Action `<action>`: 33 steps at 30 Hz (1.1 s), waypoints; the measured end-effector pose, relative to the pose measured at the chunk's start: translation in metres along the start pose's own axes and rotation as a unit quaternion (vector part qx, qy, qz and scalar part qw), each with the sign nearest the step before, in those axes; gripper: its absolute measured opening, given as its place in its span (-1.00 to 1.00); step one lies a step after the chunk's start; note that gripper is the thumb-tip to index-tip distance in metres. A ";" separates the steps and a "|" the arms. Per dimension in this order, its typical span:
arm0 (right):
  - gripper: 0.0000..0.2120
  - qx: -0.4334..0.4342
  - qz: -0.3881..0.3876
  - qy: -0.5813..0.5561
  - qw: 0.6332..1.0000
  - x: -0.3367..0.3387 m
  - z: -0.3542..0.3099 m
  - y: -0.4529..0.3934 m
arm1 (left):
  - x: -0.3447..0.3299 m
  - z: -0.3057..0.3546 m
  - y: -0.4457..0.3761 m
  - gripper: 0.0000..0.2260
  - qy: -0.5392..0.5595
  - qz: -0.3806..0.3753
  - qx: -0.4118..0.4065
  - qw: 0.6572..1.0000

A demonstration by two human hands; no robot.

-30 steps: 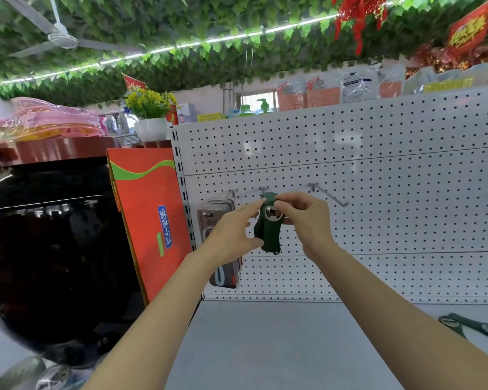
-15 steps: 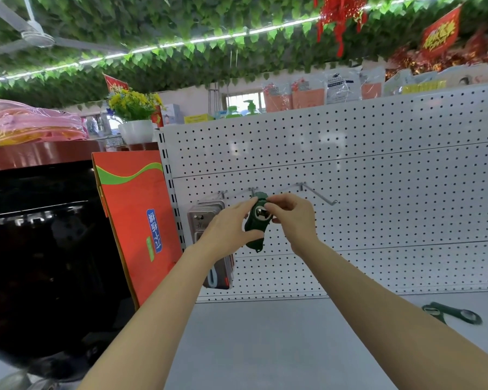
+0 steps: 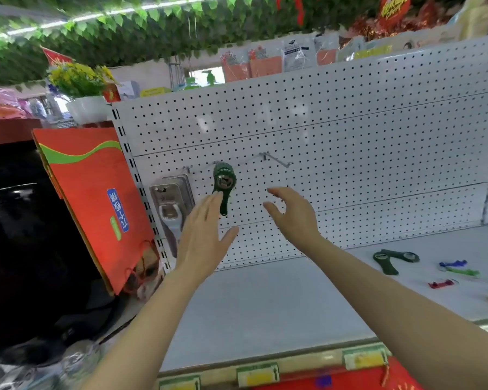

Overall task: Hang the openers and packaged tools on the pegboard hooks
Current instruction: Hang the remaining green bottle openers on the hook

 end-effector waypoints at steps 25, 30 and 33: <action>-0.76 -0.121 -0.071 0.204 0.969 0.276 0.306 0.109 | -0.289 0.282 0.000 -0.46 0.005 -0.220 -0.025 0.975; -0.75 -0.144 -0.111 0.222 0.958 0.258 0.372 0.103 | -0.369 0.284 -0.024 -0.52 -0.025 -0.288 -0.010 0.957; -0.76 -0.159 -0.137 0.224 0.952 0.242 0.409 0.099 | -0.418 0.283 -0.038 -0.59 -0.027 -0.329 0.011 0.944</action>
Point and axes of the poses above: each hand's wrist, its own y-axis away from the middle knuckle, its own x-axis out of the back of the hand, z = x × y, the point moved 7 cm from there along -y, towards the middle knuckle, and after that the axes turned 5 degrees about x, right-handed, at the moved point
